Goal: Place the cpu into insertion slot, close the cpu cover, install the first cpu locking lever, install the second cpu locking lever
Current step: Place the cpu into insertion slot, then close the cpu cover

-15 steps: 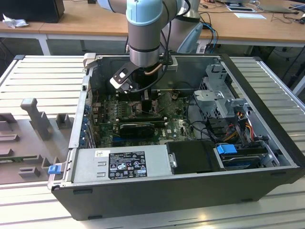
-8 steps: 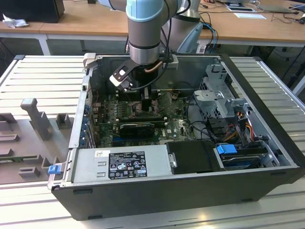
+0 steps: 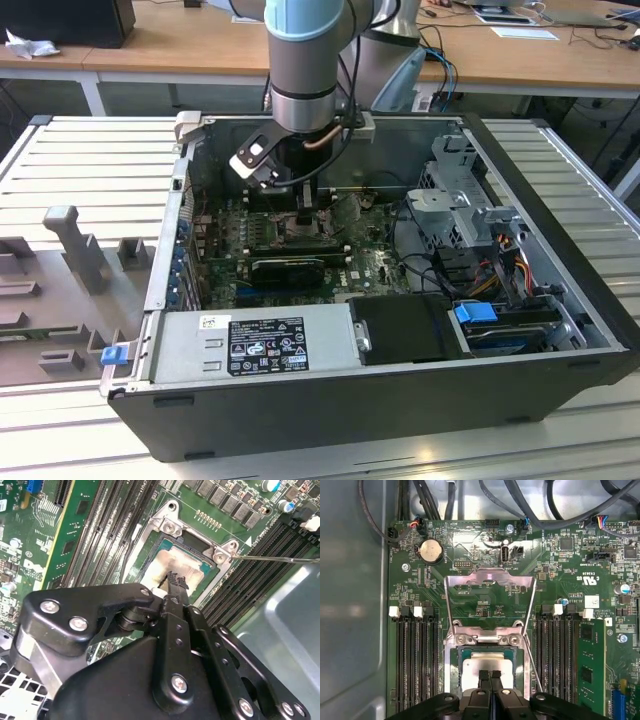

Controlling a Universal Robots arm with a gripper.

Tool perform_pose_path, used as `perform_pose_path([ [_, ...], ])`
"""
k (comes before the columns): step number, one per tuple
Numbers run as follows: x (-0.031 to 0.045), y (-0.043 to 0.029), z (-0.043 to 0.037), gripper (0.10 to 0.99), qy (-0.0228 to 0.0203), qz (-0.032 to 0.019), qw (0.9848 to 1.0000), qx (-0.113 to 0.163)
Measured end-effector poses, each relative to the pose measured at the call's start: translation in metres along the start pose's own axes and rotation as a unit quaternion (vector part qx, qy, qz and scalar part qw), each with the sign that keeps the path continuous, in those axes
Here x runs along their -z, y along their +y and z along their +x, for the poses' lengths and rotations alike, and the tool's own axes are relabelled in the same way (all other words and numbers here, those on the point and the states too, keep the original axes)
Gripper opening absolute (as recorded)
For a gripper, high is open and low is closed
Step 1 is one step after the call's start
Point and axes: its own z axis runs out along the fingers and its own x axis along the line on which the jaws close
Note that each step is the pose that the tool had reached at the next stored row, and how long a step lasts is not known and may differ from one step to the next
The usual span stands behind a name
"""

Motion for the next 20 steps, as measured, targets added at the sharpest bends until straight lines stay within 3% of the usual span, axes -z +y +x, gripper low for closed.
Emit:
perform_pose_path([
  [5, 0.0064, 0.0003, 0.0001, 0.106, 0.0000, 0.0000, 1.0000, 0.000],
  [10, 0.0236, 0.0011, 0.0004, 0.106, -0.0001, 0.0000, 1.0000, 0.000],
  [12, 0.0242, 0.0019, 0.0003, 0.106, 0.0000, 0.0000, 1.0000, -0.001],
  [15, 0.0231, 0.0206, 0.0003, 0.106, -0.0002, 0.0010, 1.0000, -0.001],
  [16, 0.0248, 0.0208, 0.0003, 0.106, -0.0003, 0.0012, 1.0000, -0.001],
  [20, 0.0520, 0.0221, 0.0008, 0.106, -0.0002, 0.0010, 1.0000, -0.001],
])
